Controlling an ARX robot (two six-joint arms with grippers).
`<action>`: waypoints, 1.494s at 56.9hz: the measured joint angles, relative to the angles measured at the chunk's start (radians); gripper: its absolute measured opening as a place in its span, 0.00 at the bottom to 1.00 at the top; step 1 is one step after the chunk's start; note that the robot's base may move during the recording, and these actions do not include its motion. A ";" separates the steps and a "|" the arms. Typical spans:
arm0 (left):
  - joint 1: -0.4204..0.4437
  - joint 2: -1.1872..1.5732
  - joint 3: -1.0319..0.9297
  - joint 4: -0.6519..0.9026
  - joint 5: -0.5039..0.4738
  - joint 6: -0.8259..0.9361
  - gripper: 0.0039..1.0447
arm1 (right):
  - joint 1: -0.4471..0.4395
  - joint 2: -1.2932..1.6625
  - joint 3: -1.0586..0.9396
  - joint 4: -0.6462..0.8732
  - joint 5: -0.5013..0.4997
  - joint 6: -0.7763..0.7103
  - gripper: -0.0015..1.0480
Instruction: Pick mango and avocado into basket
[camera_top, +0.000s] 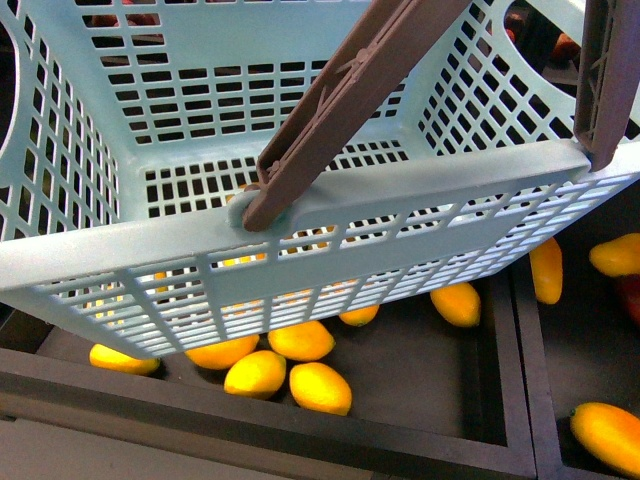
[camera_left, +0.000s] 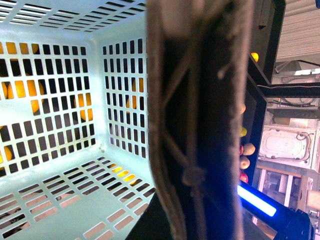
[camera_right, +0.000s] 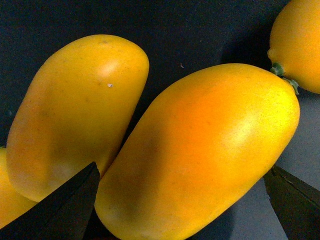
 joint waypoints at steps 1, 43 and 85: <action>0.000 0.000 0.000 0.000 0.000 0.000 0.05 | 0.000 0.005 0.006 -0.002 0.001 0.000 0.93; 0.000 0.000 0.000 0.000 0.000 0.000 0.05 | -0.002 0.103 0.211 -0.093 0.023 -0.005 0.93; 0.000 0.000 0.000 0.000 0.000 0.000 0.05 | -0.013 0.092 0.154 -0.046 -0.024 -0.074 0.60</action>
